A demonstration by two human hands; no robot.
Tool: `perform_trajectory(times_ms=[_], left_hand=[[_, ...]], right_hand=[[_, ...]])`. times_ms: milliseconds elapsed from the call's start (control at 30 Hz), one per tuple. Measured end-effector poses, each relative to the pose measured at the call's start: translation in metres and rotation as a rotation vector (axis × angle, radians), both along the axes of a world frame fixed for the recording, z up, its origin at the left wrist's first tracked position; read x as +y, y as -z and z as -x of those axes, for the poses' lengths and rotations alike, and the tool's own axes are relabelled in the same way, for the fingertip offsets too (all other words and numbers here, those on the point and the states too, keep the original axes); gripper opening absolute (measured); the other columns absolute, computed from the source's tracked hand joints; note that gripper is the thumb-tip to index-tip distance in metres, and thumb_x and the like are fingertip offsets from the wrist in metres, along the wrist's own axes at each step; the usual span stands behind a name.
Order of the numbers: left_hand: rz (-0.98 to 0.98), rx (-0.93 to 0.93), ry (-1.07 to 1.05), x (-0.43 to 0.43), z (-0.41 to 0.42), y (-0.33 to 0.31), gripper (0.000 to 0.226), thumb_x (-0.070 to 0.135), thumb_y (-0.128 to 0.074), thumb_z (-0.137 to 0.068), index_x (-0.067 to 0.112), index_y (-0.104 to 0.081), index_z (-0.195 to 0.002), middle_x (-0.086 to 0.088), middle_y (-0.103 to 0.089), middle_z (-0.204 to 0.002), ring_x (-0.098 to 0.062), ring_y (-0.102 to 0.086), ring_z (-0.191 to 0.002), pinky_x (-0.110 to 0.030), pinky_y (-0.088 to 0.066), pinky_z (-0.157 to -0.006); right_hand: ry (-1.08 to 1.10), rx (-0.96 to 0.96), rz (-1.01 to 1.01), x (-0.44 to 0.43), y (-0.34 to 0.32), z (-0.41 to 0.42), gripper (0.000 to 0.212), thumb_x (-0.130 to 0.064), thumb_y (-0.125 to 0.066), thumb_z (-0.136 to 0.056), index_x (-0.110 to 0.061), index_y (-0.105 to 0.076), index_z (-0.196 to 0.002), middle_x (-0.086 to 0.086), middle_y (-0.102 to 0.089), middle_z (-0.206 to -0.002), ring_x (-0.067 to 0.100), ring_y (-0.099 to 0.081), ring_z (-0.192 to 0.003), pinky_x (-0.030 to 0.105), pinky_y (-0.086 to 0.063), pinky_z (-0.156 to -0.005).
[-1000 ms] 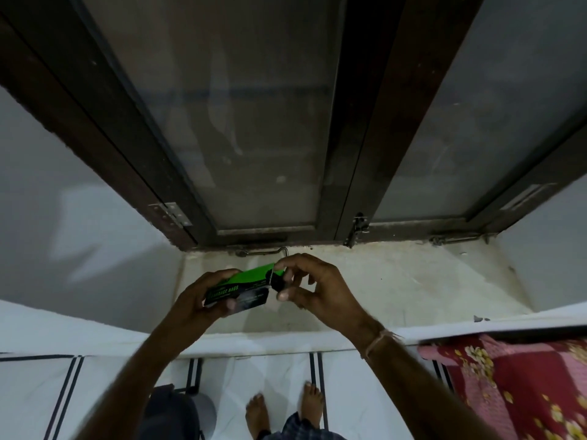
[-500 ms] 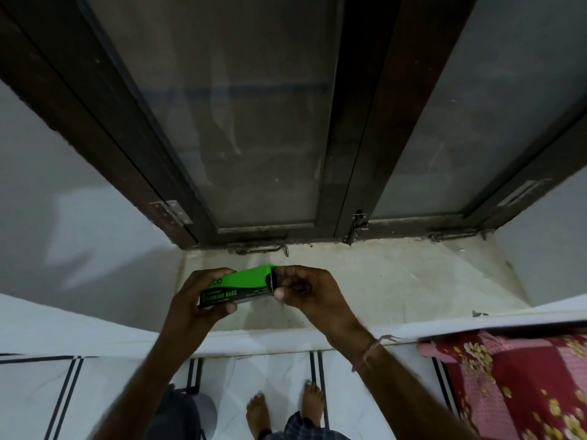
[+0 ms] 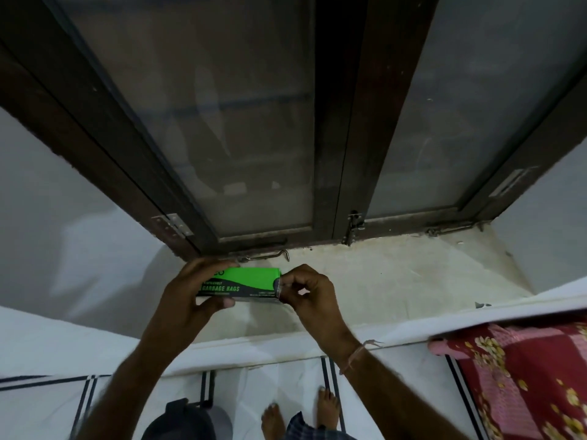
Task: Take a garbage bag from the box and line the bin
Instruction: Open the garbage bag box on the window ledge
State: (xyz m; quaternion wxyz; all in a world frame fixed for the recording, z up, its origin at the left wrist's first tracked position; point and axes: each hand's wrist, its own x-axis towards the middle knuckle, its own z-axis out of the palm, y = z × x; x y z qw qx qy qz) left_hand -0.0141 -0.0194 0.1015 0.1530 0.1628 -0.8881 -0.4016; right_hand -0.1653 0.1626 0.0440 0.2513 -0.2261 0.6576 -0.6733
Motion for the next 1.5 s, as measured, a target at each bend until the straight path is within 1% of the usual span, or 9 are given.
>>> perform_trajectory(times_ms=[233,467,567,767,900,1067,1167,1400,1500], left_hand=[[-0.078,0.001,0.004,-0.017,-0.004,-0.019,0.057,0.044,-0.077,-0.07,0.03,-0.069,-0.125,0.015,-0.062,-0.125,-0.004,-0.063,-0.115,-0.016,-0.052,-0.091],[-0.064,-0.007,-0.025,-0.017,-0.001,-0.019,0.058,0.045,-0.077,-0.067,0.033,-0.067,-0.123,0.018,-0.062,-0.126,-0.001,-0.063,-0.114,-0.014,-0.051,-0.093],[-0.03,-0.004,-0.015,-0.01,0.002,-0.015,0.055,0.044,-0.076,-0.071,0.033,-0.067,-0.125,0.012,-0.062,-0.128,-0.003,-0.062,-0.116,-0.018,-0.052,-0.094],[0.021,-0.035,-0.067,-0.008,-0.006,-0.01,0.055,0.047,-0.073,-0.073,0.036,-0.065,-0.126,0.023,-0.058,-0.125,0.007,-0.06,-0.11,-0.007,-0.048,-0.088],[-0.046,-0.038,-0.183,-0.009,-0.017,0.007,0.058,0.032,-0.078,-0.074,0.018,-0.066,-0.129,0.006,-0.064,-0.12,0.008,-0.06,-0.108,-0.005,-0.048,-0.083],[-0.038,-0.073,-0.226,-0.002,-0.021,0.034,0.052,0.023,-0.085,-0.08,0.026,-0.061,-0.126,0.004,-0.062,-0.117,-0.001,-0.061,-0.107,-0.003,-0.047,-0.079],[0.029,-0.124,-0.195,0.001,-0.017,0.059,0.056,0.046,-0.072,-0.078,0.024,-0.063,-0.129,0.006,-0.062,-0.119,-0.009,-0.062,-0.105,-0.014,-0.049,-0.081],[0.091,-0.209,-0.255,0.008,-0.003,0.104,0.06,0.01,-0.078,-0.084,0.018,-0.059,-0.14,-0.011,-0.054,-0.139,-0.028,-0.054,-0.126,-0.054,-0.054,-0.098],[0.272,-0.271,-0.291,0.014,-0.001,0.098,0.079,0.021,-0.087,-0.076,0.022,-0.054,-0.148,-0.016,-0.042,-0.156,-0.037,-0.038,-0.144,-0.062,-0.045,-0.108]], right_hand=[[-0.027,0.284,0.049,-0.005,-0.01,0.0,0.01,-0.003,-0.072,-0.089,-0.008,-0.074,-0.08,0.0,-0.06,-0.082,0.006,-0.059,-0.074,0.018,-0.044,-0.067],[-0.031,-0.27,0.19,0.009,-0.016,0.004,0.016,-0.019,-0.052,-0.105,-0.007,-0.06,-0.112,0.014,-0.068,-0.109,0.018,-0.066,-0.091,0.035,-0.054,-0.061],[-0.109,-0.296,0.198,0.008,-0.014,0.0,0.028,-0.018,-0.063,-0.101,-0.009,-0.061,-0.127,0.01,-0.068,-0.096,0.017,-0.068,-0.092,0.037,-0.059,-0.069],[0.097,-0.338,0.155,0.009,0.004,0.007,0.022,0.0,-0.068,-0.095,0.0,-0.072,-0.116,0.03,-0.073,-0.106,0.021,-0.07,-0.089,0.027,-0.059,-0.068],[0.197,-0.445,0.199,0.019,0.009,0.013,0.021,-0.001,-0.065,-0.096,0.006,-0.073,-0.115,0.022,-0.075,-0.108,0.02,-0.07,-0.092,0.027,-0.06,-0.073],[0.302,-0.522,0.19,0.027,0.017,0.017,0.017,-0.003,-0.064,-0.097,0.005,-0.073,-0.109,0.016,-0.074,-0.103,0.022,-0.069,-0.094,0.026,-0.061,-0.073],[0.294,-0.487,0.134,0.031,0.021,0.017,0.02,-0.004,-0.065,-0.096,0.009,-0.072,-0.111,0.017,-0.073,-0.103,0.023,-0.069,-0.096,0.026,-0.06,-0.072],[0.29,-0.452,0.088,0.046,0.026,0.024,0.022,-0.005,-0.066,-0.096,0.008,-0.072,-0.113,0.015,-0.074,-0.104,0.023,-0.069,-0.098,0.028,-0.061,-0.076],[0.26,-0.429,0.093,0.051,0.018,0.024,0.02,-0.005,-0.066,-0.096,0.006,-0.073,-0.111,0.012,-0.075,-0.103,0.021,-0.069,-0.098,0.029,-0.061,-0.079]])
